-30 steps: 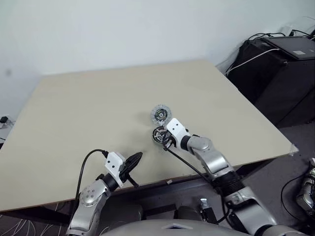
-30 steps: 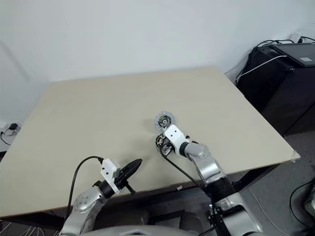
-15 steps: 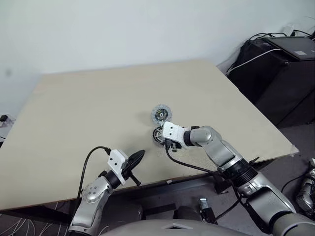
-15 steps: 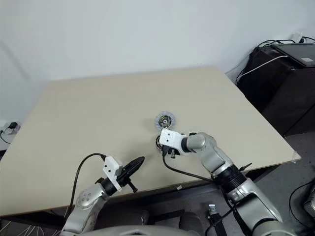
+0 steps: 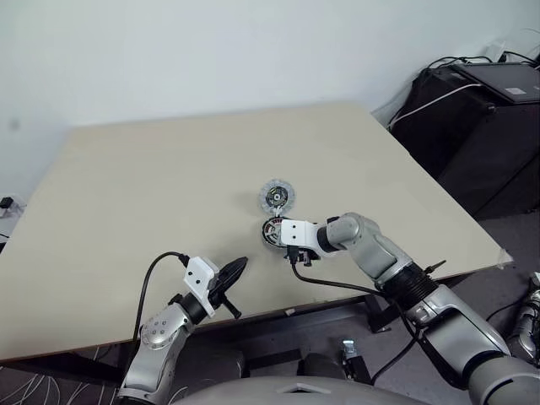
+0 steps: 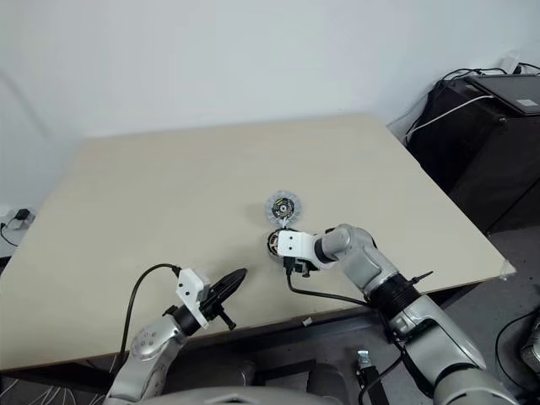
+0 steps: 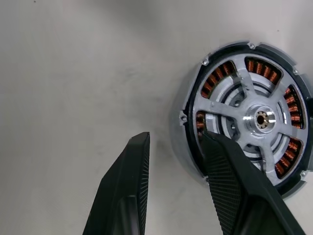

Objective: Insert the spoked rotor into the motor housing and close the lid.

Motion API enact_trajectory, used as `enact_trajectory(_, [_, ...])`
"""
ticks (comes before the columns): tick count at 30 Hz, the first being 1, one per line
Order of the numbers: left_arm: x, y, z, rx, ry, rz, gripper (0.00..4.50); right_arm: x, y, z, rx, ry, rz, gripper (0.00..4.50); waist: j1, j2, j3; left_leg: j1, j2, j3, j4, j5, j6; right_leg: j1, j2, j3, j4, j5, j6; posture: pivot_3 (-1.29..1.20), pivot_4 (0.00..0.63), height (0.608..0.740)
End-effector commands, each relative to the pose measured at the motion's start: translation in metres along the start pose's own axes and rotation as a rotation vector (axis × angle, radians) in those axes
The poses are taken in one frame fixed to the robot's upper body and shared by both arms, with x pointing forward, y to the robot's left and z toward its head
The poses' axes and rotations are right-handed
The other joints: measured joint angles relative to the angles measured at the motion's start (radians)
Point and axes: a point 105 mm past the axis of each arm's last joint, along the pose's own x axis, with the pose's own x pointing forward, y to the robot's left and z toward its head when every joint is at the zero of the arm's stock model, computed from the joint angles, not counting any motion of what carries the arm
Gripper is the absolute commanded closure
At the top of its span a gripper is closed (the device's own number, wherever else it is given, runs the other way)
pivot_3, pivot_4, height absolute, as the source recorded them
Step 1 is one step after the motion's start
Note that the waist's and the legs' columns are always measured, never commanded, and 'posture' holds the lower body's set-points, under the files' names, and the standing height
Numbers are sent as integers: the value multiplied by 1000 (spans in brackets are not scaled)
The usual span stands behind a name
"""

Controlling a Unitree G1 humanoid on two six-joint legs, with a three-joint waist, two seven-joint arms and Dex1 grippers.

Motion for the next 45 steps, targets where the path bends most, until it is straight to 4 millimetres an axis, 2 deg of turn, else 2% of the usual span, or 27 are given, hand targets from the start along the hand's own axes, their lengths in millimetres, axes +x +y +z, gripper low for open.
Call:
enact_trajectory(1, [3,-1,9,10,-39,-1,4500,-1,-8,5,-34,0,-18,2681,-1,0,0,0,0,0,0,0,0,0,0,0,0,0,0,0,0,740])
enact_trajectory(3, [3,-1,8,6,-39,0,4500,0,-10,4,-30,4,-23,2858,-3,0,0,1,0,1,0,0,0,0,0,0,0,0,0,0,0,740])
enact_trajectory(7, [4,-2,7,1,-38,1,4500,-1,-10,4,-20,-10,-26,3970,-1,-1,0,2,1,1,0,0,0,1,0,0,0,0,0,0,0,740])
enact_trajectory(9, [4,-3,7,-1,-39,1,4500,-3,-11,4,-12,-22,-35,4378,-1,-1,0,2,1,1,0,0,0,1,1,0,0,0,0,0,0,740])
enact_trajectory(15, [6,-3,7,-6,-38,1,4500,-10,-8,4,1,-45,-46,4402,3,-1,0,2,1,1,0,0,0,1,0,0,0,0,0,0,0,740])
enact_trajectory(19, [7,-3,6,-8,-32,-1,4500,-18,-2,14,51,-112,-42,4402,7,-1,0,0,1,1,0,0,0,-1,0,0,0,1,-2,0,0,740])
enact_trajectory(24, [7,-2,5,-10,-28,2,4500,-31,18,17,132,-155,26,4402,7,-1,0,-10,1,1,1,1,2,-11,0,0,0,2,-2,0,0,740])
enact_trajectory(31, [5,-1,4,-19,-20,7,4500,-39,44,22,239,-196,83,4402,7,-2,0,-10,1,1,1,-3,1,-11,0,0,-1,2,-2,0,0,740])
enact_trajectory(33, [5,-1,3,-20,-16,5,4500,-37,45,30,294,-228,66,4402,7,-2,0,-10,1,1,1,-3,1,-10,0,0,-1,1,-2,0,0,740])
enact_trajectory(39, [6,0,2,-24,-8,-2,4500,-17,27,48,509,-271,-58,4402,3,-3,1,-10,2,2,2,-2,0,-11,0,0,0,2,-2,0,0,740])
enact_trajectory(45, [5,-1,1,-27,-3,0,4500,5,21,50,651,-235,-97,4402,3,-3,1,-10,1,2,2,-2,-1,-11,0,0,0,3,-3,0,0,740])
